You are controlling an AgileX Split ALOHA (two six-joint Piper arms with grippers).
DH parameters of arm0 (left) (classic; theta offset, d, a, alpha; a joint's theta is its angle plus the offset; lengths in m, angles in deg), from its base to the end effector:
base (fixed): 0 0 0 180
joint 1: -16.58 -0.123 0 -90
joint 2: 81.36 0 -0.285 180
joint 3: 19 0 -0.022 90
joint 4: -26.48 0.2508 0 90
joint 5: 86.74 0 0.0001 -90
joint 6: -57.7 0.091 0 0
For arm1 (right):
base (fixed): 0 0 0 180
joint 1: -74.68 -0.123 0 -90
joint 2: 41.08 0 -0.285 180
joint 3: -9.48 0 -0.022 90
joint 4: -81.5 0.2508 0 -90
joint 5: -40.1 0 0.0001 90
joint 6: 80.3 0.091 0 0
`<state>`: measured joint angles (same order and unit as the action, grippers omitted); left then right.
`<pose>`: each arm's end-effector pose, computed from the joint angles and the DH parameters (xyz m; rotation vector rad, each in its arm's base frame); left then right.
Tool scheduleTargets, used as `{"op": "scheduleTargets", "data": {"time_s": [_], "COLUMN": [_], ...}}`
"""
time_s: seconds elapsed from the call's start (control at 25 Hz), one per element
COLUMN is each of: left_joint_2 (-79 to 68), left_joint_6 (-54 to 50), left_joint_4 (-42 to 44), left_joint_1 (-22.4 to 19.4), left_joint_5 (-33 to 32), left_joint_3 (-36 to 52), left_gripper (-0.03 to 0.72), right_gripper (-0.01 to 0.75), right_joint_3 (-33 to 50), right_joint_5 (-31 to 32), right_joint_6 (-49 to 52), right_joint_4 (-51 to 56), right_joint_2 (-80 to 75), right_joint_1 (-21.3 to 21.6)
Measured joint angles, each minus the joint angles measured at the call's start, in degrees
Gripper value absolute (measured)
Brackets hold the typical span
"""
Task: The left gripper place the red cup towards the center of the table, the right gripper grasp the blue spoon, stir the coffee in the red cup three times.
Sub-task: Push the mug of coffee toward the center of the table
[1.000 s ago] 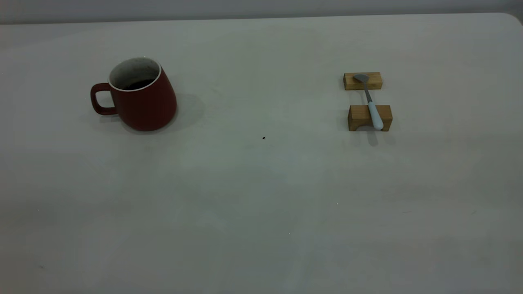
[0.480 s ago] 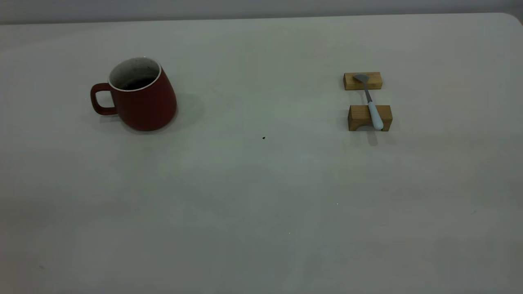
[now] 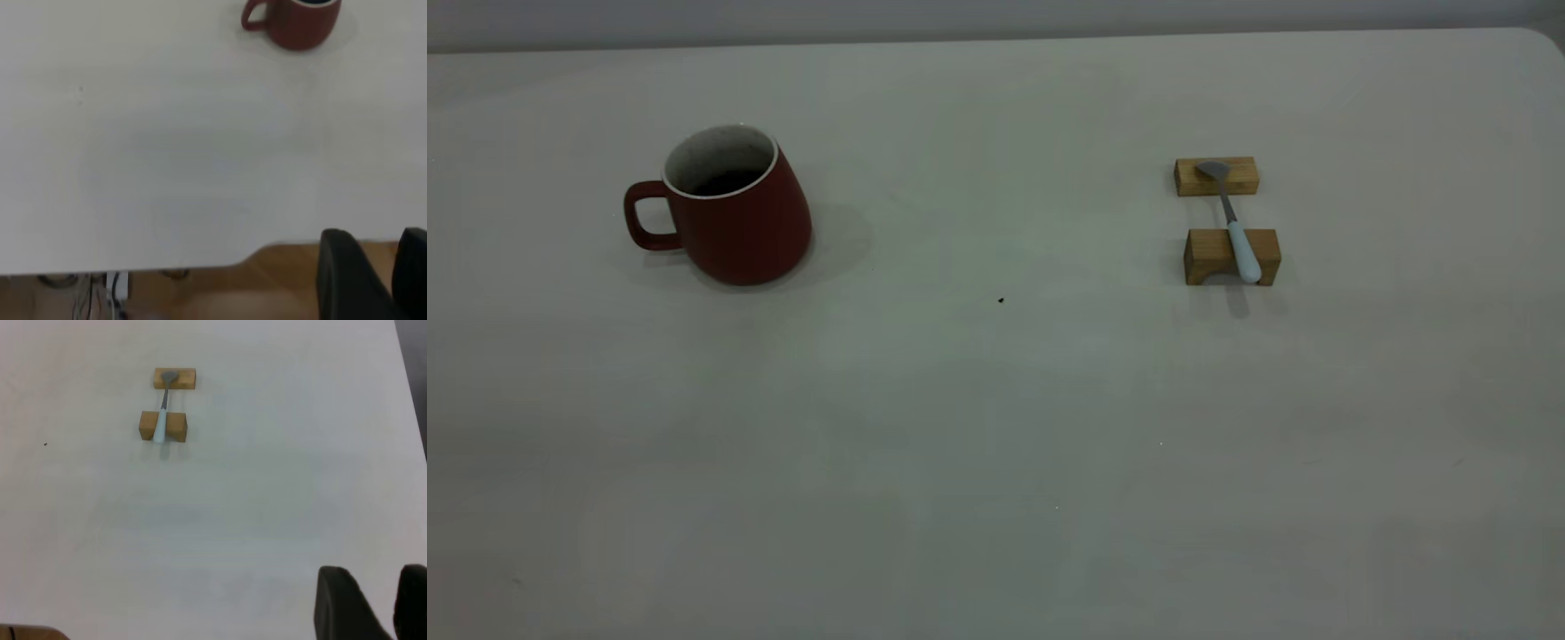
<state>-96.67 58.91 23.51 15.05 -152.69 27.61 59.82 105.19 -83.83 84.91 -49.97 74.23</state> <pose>0.0079 -0.0041 0.2799 -0.0040 2.2307 -0.0382 -0.0023 0.0049 0.2630 -0.0790 2.1670 0.0421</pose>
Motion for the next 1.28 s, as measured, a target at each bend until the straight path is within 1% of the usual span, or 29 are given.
{"op": "scheduleTargets", "data": {"time_s": [0.12,0.2,0.36,0.44,0.56,0.76,0.88,0.92,1.04,1.28], "left_joint_2": [-8.85,-15.68,-31.23,-38.95,-51.53,-71.11,-83.38,-86.42,-95.70,-107.96], "left_joint_6": [0.72,1.17,3.96,6.62,11.46,22.64,30.17,32.82,39.13,45.53], "left_joint_4": [0.35,0.47,0.59,0.54,0.61,0.66,0.60,0.43,-0.25,-0.25], "left_joint_1": [0.00,0.00,0.00,0.00,0.00,0.00,0.00,0.00,0.00,1.49], "left_joint_5": [1.88,4.29,12.90,16.54,20.59,25.95,26.95,27.17,27.16,27.54], "left_joint_3": [-1.67,-2.68,-5.10,-6.66,-10.73,-19.42,-26.20,-28.07,-34.37,-43.99], "left_gripper": [0.243,0.243,0.245,0.265,0.348,0.563,0.655,0.669,0.674,0.666], "right_gripper": [0.237,0.237,0.237,0.237,0.237,0.237,0.237,0.237,0.237,0.237], "right_joint_3": [0.00,0.00,0.00,0.00,0.00,0.00,0.00,0.00,0.00,0.00], "right_joint_5": [0.00,0.00,0.00,0.00,0.00,0.00,0.00,0.00,0.00,0.00], "right_joint_6": [0.00,0.00,0.00,0.00,0.00,0.00,0.00,0.00,0.00,0.00], "right_joint_4": [0.00,0.00,0.00,0.00,0.00,0.00,0.00,0.00,0.00,0.00], "right_joint_2": [0.00,0.00,0.00,0.00,0.00,0.00,0.00,0.00,0.00,0.00], "right_joint_1": [0.00,0.00,0.00,0.00,0.00,0.00,0.00,0.00,0.00,0.00]}}
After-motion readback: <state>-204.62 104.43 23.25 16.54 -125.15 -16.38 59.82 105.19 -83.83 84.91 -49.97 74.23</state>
